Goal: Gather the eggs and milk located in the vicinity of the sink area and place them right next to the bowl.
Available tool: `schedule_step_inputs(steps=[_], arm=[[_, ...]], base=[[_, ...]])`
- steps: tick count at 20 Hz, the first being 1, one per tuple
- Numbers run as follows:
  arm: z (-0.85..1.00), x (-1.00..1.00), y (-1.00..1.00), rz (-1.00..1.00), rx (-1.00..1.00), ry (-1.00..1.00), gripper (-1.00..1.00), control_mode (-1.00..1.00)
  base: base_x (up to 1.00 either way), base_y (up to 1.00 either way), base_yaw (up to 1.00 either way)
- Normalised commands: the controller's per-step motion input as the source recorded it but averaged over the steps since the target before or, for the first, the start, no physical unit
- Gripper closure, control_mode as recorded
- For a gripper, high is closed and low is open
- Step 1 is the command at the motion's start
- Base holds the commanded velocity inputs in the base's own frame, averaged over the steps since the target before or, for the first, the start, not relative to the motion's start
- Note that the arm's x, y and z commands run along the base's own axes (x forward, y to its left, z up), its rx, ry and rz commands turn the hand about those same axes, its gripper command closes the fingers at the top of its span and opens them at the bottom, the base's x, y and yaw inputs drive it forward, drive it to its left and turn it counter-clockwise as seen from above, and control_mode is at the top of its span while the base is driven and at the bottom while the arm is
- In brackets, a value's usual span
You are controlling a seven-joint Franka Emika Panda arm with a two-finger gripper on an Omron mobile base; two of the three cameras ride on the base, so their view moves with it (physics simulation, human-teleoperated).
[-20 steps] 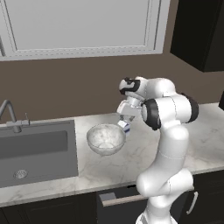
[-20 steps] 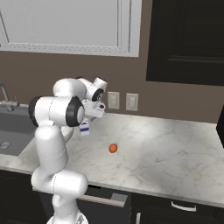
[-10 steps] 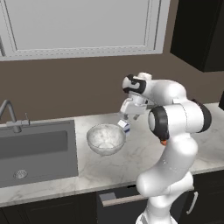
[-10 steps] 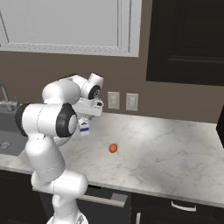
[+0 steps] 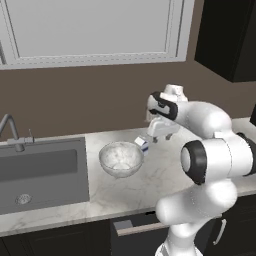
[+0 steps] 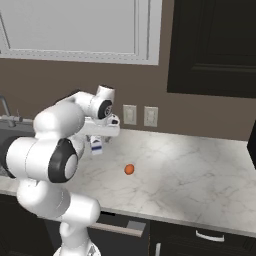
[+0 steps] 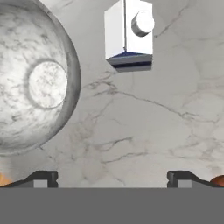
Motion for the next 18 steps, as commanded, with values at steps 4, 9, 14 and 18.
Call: schedule_step_inputs(steps=[4,9,14,18], arm=[[0.03,-0.31,-0.69,-0.11,-0.01,0.00,-1.00,-1.00],[-0.08,-0.16,-0.61,-0.10,0.00,0.08,-1.00,-1.00],[-0.02,0.00,-0.35,-0.04,-0.02,0.06,-1.00,-1.00],[0.00,0.06,-0.11,-0.02,-0.16,0.15,-1.00,-1.00]], base=[[0.00,0.00,0.00],[0.00,0.00,0.00],[0.00,0.00,0.00],[0.00,0.00,0.00]])
